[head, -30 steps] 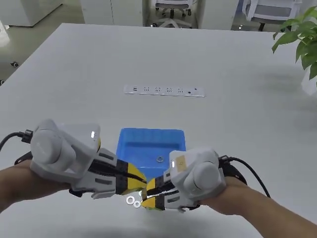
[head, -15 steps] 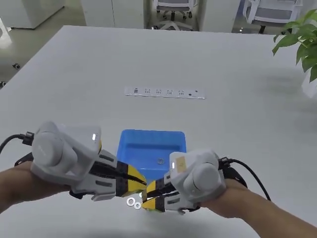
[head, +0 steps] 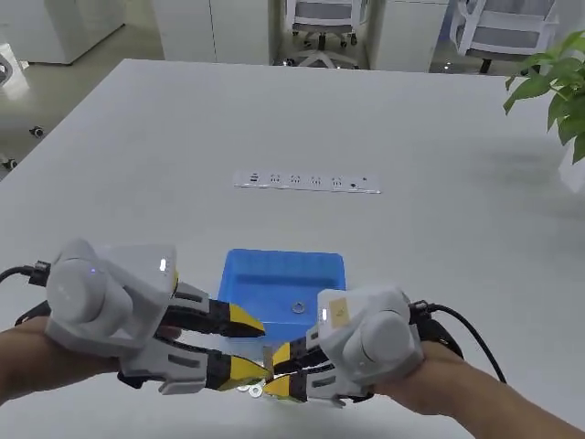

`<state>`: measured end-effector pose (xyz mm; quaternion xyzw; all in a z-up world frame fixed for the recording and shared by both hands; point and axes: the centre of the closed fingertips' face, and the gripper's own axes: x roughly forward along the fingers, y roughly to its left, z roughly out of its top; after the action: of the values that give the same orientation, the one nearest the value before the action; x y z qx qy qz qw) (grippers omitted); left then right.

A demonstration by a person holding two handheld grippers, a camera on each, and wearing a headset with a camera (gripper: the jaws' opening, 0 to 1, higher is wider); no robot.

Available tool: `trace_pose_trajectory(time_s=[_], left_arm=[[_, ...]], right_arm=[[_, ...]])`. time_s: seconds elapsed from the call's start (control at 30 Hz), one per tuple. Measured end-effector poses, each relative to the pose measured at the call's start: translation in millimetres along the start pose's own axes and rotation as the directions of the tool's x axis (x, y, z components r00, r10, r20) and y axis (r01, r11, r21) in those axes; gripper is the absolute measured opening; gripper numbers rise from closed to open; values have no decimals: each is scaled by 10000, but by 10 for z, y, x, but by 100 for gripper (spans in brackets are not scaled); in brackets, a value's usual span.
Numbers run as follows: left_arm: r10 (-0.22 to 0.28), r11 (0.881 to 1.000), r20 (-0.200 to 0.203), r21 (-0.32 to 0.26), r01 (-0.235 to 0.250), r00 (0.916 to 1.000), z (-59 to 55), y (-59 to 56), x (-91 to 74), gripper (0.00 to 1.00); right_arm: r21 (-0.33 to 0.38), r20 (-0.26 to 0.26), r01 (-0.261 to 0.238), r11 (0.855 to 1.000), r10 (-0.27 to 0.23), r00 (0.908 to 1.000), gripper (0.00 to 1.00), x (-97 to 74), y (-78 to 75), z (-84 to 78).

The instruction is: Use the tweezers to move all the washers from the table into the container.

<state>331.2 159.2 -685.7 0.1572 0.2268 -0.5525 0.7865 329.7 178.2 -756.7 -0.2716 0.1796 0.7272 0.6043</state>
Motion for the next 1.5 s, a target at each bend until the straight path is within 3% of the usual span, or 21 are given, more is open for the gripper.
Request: trace_pose_trajectory(time_s=[0.2,0.33,0.5,0.7,0.97,1.33,1.5], left_arm=[[382,9990,146,-227,-378,9992,-32,6,-50,51],[775,9946,284,-718,-753,9966,-50,42,-83,64],[1065,9905,666,-950,-999,9921,-15,41,-134,69],[1496,9822,677,-1245,-1404,9864,-64,49,-174,80],[2167,9627,818,-1835,-1990,9728,-77,81,-210,93],[2694,9449,944,-2181,-2441,9584,-94,123,-251,99],[2896,9375,982,-2296,-2615,9521,-116,145,-264,99]], right_arm=[[88,179,108,9999,-109,9998,9,-60,-12,82],[97,284,209,9997,-211,9994,9,-117,-29,144],[-11,325,238,9997,-237,9992,9,-177,-44,192],[-121,305,312,9994,-308,9991,9,-251,-79,240],[-247,409,359,9990,-349,9986,9,-343,-165,352],[-311,456,366,9988,-351,9983,9,-420,-288,400],[-414,530,479,9980,-456,9976,9,-440,-412,421]])
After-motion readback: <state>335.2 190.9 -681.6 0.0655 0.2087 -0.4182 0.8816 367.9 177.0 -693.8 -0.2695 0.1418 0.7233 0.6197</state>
